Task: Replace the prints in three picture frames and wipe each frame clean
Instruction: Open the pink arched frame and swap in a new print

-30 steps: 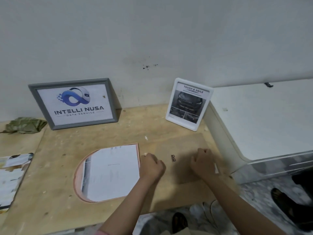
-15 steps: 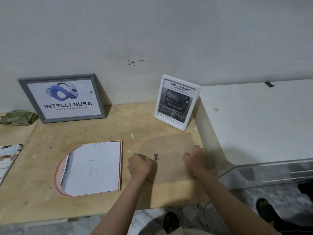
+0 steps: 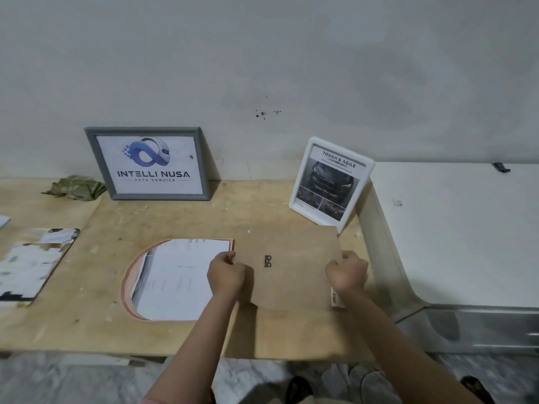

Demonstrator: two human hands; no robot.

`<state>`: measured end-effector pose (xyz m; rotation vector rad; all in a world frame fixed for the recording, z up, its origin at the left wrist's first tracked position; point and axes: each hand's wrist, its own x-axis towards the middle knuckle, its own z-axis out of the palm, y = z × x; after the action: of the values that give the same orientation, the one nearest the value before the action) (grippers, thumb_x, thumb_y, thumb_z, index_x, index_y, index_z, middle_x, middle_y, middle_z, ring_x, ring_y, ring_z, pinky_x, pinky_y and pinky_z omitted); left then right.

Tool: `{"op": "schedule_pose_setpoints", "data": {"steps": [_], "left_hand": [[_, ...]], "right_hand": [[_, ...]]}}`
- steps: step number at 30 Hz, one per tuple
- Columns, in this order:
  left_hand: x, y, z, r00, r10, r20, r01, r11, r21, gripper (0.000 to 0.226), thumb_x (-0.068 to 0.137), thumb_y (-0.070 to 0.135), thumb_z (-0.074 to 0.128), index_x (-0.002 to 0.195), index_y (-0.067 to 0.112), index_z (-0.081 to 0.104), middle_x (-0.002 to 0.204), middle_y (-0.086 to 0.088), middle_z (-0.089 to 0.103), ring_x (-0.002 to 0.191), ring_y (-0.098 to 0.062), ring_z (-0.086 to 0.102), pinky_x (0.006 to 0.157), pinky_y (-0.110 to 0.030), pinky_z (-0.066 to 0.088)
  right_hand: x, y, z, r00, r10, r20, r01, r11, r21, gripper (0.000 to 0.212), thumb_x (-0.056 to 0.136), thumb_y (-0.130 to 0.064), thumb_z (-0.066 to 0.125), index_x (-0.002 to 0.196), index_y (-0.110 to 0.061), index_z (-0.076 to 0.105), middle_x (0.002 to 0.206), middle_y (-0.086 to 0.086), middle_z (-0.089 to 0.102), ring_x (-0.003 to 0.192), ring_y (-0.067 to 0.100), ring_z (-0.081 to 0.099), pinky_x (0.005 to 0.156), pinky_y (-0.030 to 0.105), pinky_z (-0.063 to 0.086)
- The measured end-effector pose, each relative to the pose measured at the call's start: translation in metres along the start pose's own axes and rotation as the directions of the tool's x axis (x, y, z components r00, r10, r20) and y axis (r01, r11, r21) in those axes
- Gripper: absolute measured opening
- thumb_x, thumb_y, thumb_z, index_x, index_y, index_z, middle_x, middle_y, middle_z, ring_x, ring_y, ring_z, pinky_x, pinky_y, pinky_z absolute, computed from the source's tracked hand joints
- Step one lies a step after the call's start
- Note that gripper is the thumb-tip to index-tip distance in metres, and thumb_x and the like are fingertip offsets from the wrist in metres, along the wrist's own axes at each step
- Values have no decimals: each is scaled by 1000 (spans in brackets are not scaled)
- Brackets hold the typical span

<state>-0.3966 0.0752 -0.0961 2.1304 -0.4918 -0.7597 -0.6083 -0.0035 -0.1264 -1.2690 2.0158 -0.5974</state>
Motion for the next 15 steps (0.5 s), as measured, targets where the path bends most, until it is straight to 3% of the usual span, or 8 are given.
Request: {"op": "schedule_pose_setpoints", "data": {"steps": [3, 6, 9, 15], "left_hand": [[13, -1, -33, 999, 20, -37, -19, 1000, 20, 22, 80, -1, 53, 86, 17, 63, 83, 1, 60, 86, -23, 58, 74, -26, 42], [32, -12, -68, 997, 48, -63, -41, 994, 101, 25, 78, -4, 54, 64, 17, 56, 73, 0, 57, 77, -22, 50, 69, -26, 37], [52, -26, -102, 994, 82, -66, -69, 982, 174, 13, 71, -5, 52, 66, 5, 59, 65, -7, 55, 68, -25, 47, 55, -27, 34], [89, -48, -161, 991, 137, 2, -133, 954, 268, 17, 69, -5, 56, 74, 10, 63, 76, -9, 59, 71, -25, 52, 63, -26, 41]], "right_hand": [[-20, -9, 26, 995, -64, 71, 63, 998, 12, 50, 60, -32, 43, 100, -15, 67, 91, 7, 63, 91, 32, 61, 79, 40, 54], [-34, -13, 60, 982, -98, 160, 98, 995, 10, 46, 56, -36, 39, 87, -15, 66, 79, 2, 65, 79, 27, 64, 69, 40, 58], [-62, -31, 85, 968, -142, 207, 145, 989, 3, 39, 58, -34, 40, 81, -14, 65, 77, 4, 64, 81, 26, 60, 74, 37, 56], [-105, -56, 148, 966, -122, 229, 122, 992, 14, 34, 54, -32, 40, 72, -15, 63, 72, 5, 66, 77, 28, 63, 72, 35, 56]]}}
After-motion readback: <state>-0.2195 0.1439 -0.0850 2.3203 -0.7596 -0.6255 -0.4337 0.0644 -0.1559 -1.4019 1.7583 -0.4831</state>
